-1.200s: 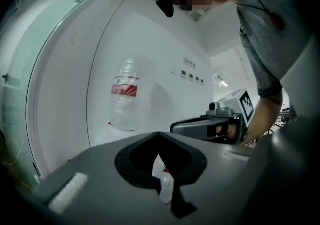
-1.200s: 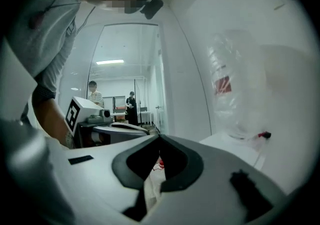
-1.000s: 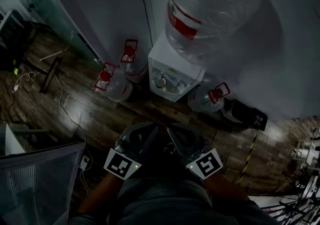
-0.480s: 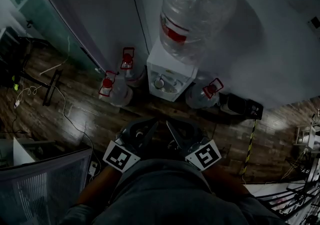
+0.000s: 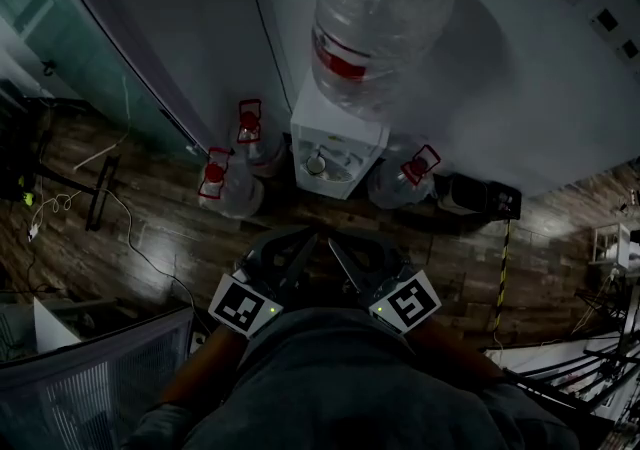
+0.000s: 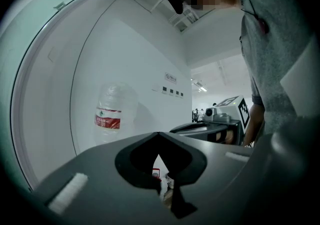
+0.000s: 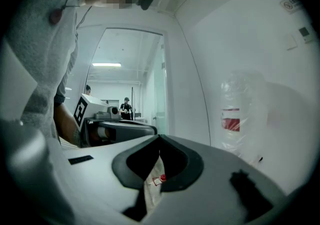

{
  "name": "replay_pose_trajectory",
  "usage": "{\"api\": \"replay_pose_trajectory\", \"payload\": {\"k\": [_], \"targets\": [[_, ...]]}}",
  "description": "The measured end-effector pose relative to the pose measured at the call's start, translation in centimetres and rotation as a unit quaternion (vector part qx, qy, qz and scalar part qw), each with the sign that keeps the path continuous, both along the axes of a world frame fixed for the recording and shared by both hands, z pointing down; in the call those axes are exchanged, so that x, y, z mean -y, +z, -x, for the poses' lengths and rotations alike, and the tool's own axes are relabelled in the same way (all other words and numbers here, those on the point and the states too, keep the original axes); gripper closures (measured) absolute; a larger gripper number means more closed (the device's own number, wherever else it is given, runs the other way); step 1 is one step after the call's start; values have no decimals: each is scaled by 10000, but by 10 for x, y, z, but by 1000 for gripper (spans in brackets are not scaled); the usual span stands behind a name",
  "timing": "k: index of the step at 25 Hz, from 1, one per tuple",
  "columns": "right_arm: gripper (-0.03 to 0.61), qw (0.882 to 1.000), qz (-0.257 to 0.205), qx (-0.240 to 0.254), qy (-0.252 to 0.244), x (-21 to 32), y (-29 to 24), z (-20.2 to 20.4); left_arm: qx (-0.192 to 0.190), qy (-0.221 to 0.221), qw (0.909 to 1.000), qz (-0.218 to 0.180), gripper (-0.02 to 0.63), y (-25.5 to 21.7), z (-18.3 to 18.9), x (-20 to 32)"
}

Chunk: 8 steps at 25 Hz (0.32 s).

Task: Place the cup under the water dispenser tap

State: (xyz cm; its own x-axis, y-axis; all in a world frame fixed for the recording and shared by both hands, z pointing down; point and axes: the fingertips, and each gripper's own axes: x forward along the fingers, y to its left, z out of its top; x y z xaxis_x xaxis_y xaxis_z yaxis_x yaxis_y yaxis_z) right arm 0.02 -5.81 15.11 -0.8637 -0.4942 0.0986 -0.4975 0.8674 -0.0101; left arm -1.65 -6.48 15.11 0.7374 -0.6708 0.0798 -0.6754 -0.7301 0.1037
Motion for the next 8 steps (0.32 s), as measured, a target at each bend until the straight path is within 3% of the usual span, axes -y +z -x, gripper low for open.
{"api": "replay_pose_trajectory", "payload": {"k": [8], "targets": [[563, 9999, -32, 102, 101, 5, 2, -19, 92, 60, 9999, -62, 606, 2, -17, 2]]}}
